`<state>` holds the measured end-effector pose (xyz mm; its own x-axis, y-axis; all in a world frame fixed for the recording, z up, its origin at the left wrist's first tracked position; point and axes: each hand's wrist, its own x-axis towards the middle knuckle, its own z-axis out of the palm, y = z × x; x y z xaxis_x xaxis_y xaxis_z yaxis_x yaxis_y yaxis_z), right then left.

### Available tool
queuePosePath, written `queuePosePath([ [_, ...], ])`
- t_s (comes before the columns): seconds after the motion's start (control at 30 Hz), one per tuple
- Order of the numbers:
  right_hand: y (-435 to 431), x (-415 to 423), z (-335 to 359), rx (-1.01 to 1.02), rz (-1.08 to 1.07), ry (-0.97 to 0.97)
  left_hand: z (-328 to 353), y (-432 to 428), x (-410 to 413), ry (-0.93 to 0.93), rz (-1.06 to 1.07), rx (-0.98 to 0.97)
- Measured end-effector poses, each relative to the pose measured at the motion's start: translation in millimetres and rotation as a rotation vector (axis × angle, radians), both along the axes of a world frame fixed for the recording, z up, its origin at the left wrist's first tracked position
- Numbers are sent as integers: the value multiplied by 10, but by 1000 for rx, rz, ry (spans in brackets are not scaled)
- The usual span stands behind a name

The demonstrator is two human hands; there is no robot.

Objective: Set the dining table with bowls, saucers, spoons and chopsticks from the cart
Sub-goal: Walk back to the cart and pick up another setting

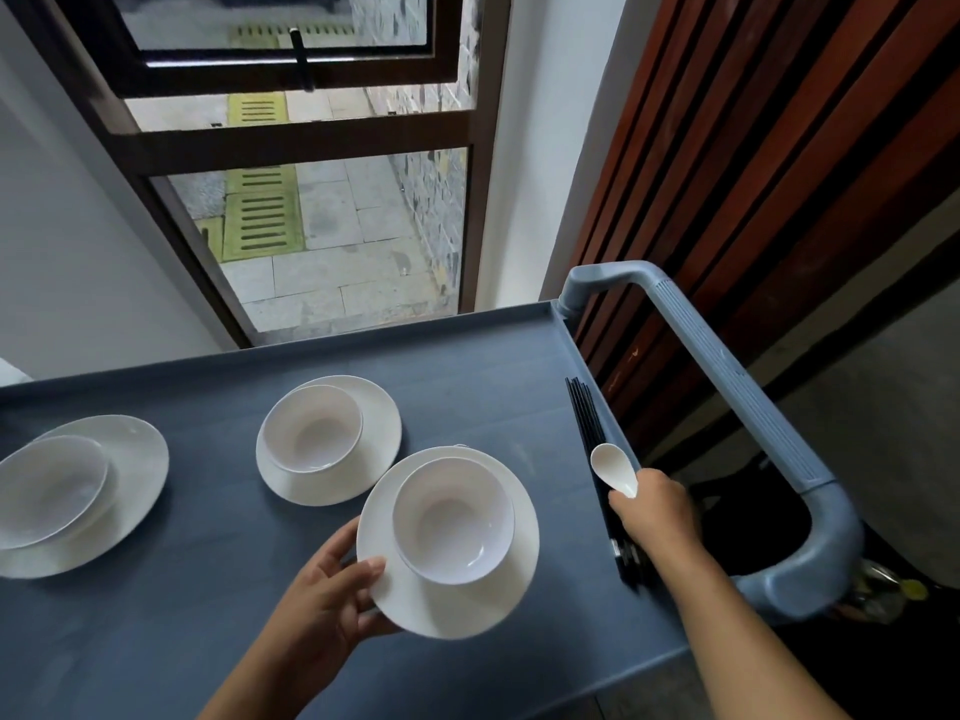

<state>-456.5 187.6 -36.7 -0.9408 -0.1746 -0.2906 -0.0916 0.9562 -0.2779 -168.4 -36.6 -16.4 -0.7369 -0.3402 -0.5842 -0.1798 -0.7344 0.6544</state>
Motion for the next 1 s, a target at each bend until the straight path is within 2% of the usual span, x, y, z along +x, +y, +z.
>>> queuePosePath([
  [0.37, 55, -18, 76, -11, 56, -13, -33, 39, -23, 19, 24, 12],
  [0.53, 50, 29, 234, -254, 34, -65, -57, 72, -6, 28, 46, 19],
  [0.67, -91, 105, 382, -414, 127, -140, -58, 110, 35, 26, 96, 5],
  [0.87, -478, 386, 444, -623, 271, -509, 2, 204, 241, 18, 231, -44],
  [1.0, -776, 691, 436, -866, 268, -818, 59, 275, 515, 17, 358, -65],
])
